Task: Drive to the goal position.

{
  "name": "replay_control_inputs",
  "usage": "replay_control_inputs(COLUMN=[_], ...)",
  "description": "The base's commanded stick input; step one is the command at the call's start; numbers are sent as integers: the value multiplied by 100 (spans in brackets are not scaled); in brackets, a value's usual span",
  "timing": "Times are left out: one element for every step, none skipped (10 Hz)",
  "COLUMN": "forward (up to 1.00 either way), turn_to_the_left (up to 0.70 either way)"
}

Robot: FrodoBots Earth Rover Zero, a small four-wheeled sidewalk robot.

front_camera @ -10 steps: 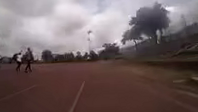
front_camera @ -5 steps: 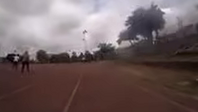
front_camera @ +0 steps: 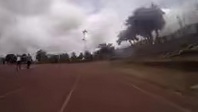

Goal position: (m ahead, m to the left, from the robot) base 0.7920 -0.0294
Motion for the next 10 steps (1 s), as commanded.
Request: replay_control_inputs(forward=[70, 70, 70, 70, 70, 70, 70, 70, 70, 70], turn_to_the_left=[0, 0, 0, 0, 0, 0, 0, 0, 0, 0])
